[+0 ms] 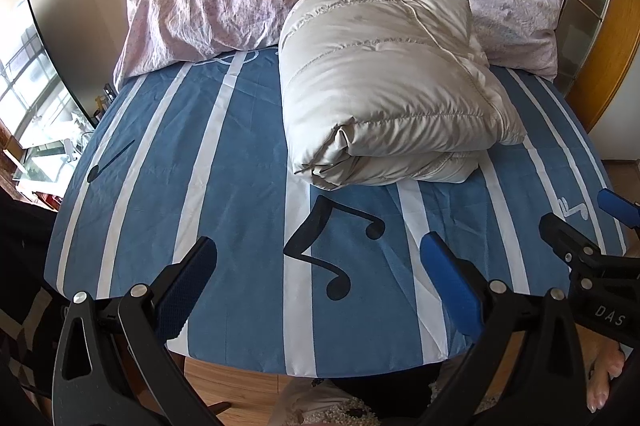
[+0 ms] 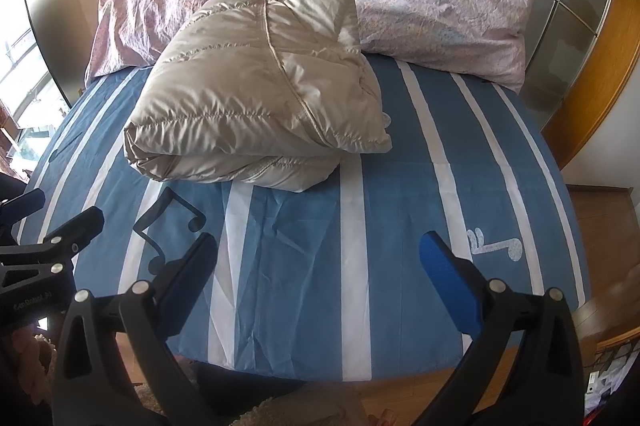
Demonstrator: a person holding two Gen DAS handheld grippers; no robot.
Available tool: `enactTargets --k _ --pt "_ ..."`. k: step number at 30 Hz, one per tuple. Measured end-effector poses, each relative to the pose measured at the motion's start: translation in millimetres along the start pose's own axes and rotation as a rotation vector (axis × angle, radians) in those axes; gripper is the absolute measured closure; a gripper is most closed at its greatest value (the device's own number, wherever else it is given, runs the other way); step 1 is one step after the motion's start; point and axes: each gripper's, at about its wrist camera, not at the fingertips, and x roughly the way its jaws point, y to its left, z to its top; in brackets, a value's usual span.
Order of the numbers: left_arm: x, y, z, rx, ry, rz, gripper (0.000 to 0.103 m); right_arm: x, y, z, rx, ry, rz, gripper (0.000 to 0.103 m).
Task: Fold large clothes
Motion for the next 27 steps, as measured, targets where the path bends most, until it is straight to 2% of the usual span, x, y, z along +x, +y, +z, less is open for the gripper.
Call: enactTargets --k 27 --pt "3.6 -0.8 0.0 0.002 0.002 -0.005 0.001 2.5 -3.4 0.7 -0.002 0.003 0.001 0.002"
